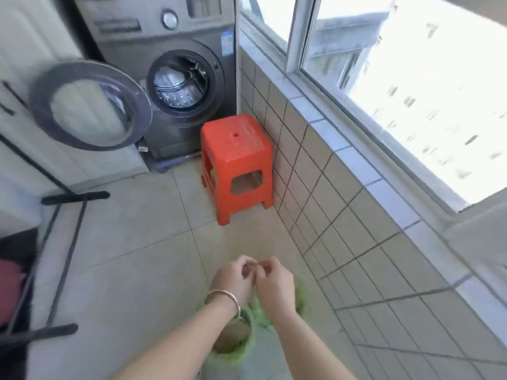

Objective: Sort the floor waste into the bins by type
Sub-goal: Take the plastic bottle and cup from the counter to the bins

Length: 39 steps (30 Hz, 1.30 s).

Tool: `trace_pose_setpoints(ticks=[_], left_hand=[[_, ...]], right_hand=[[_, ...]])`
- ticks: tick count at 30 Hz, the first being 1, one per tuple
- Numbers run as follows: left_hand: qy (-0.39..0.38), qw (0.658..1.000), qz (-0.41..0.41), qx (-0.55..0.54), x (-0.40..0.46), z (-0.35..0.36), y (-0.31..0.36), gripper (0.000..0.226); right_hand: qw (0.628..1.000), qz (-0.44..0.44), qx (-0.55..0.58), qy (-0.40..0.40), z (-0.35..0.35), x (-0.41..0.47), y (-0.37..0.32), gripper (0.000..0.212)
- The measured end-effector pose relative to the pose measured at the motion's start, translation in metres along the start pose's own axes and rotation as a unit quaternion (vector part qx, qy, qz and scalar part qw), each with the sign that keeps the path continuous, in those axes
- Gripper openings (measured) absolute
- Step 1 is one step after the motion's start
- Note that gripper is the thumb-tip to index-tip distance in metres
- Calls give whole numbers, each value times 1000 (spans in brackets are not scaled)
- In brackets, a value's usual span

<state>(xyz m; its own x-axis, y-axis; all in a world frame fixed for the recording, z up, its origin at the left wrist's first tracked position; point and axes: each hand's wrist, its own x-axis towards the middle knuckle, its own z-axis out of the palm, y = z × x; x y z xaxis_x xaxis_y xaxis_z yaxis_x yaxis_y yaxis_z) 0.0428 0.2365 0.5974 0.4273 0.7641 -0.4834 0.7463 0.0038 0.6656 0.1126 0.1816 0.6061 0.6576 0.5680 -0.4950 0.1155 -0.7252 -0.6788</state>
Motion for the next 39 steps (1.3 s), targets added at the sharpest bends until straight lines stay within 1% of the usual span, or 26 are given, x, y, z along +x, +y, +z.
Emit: trace_pose_setpoints(ticks=[4, 6, 8, 11, 14, 16, 17, 21, 25, 29, 33, 37, 39], left_hand=[[94, 995, -7, -22, -24, -112, -6, 16], [129, 990, -6, -48, -21, -167, -15, 16], [163, 985, -7, -47, -11, -218, -27, 15], [207, 977, -7, -59, 5, -298, -48, 14], [216, 976, -3, -44, 26, -370, -73, 17], [221, 974, 0, -44, 41, -416, -85, 22], [223, 974, 1, -42, 50, -437, -90, 21], [246, 969, 15, -32, 85, -507, -94, 18], [274, 961, 20, -31, 131, -568, -83, 17], [294, 955, 21, -24, 184, -630, -69, 13], [337, 941, 2, -41, 235, -695, -55, 14], [396, 916, -14, -59, 275, -755, -49, 15], [399, 914, -21, -69, 292, -780, -55, 17]], right_hand=[[998, -65, -8, -22, 20, -31, -98, 22], [993, -115, 2, -40, 42, -34, -152, 21], [988, -148, -2, -48, 69, -35, -204, 21], [986, -155, 5, -60, 117, -35, -268, 21], [986, -144, -1, -85, 169, -33, -315, 21], [984, -144, 10, -107, 198, -28, -347, 17], [983, -144, 16, -115, 209, -23, -363, 15], [980, -159, 8, -121, 235, -3, -425, 15], [973, -200, -6, -111, 250, 37, -501, 17], [964, -229, -20, -137, 268, 82, -577, 16], [947, -267, -46, -173, 290, 128, -661, 19], [928, -323, -50, -178, 319, 158, -742, 23], [922, -335, -60, -185, 338, 167, -771, 25]])
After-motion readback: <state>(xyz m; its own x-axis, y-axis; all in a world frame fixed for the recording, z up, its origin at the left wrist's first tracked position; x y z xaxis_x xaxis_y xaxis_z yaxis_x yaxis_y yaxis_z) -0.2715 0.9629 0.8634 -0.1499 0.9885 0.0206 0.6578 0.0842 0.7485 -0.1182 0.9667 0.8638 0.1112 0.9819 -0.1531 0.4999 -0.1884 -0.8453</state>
